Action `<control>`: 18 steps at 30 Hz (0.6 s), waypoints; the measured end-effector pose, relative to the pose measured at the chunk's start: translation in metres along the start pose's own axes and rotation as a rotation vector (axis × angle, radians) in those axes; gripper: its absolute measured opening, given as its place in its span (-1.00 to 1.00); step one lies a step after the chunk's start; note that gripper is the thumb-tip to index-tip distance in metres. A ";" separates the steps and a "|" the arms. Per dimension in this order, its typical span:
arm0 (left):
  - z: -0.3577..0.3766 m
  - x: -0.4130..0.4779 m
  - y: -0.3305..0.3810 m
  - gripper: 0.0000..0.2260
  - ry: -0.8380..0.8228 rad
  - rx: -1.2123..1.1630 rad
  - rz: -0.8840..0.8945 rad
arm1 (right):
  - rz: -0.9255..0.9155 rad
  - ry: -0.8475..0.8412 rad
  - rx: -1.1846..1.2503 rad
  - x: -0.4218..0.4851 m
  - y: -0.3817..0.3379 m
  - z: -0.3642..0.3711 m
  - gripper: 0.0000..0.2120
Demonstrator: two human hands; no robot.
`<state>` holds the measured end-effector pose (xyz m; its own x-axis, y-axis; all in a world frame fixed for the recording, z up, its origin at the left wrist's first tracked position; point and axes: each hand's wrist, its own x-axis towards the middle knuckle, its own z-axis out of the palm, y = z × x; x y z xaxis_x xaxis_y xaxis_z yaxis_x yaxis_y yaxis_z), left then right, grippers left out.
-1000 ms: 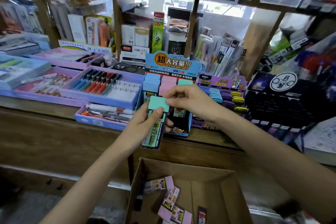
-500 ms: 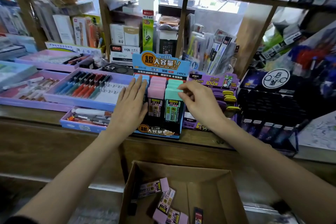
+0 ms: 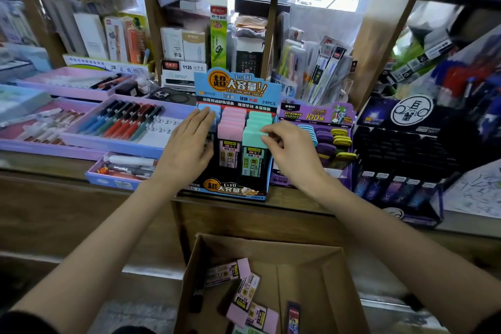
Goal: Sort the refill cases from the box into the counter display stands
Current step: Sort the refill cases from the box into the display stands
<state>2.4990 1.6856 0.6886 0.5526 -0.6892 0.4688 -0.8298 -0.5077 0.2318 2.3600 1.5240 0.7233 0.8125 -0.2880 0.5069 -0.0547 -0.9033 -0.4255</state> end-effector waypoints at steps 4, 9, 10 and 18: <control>-0.008 -0.011 0.006 -0.53 0.070 -0.050 -0.029 | -0.074 0.089 -0.074 -0.007 0.004 0.007 -0.81; -0.022 -0.042 0.027 -0.68 0.129 -0.126 0.006 | -0.089 0.049 -0.143 -0.006 0.003 0.006 -0.72; -0.023 -0.053 0.032 -0.71 0.124 -0.168 0.006 | -0.100 0.046 -0.162 -0.009 0.003 0.003 -0.70; 0.041 -0.158 0.064 -0.79 -0.225 -0.414 -0.112 | -0.161 -0.153 -0.066 -0.101 0.028 -0.021 -0.83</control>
<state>2.3616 1.7412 0.5946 0.6052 -0.7603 0.2361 -0.7007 -0.3681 0.6111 2.2639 1.5207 0.6759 0.8920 -0.0911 0.4427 0.0492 -0.9541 -0.2955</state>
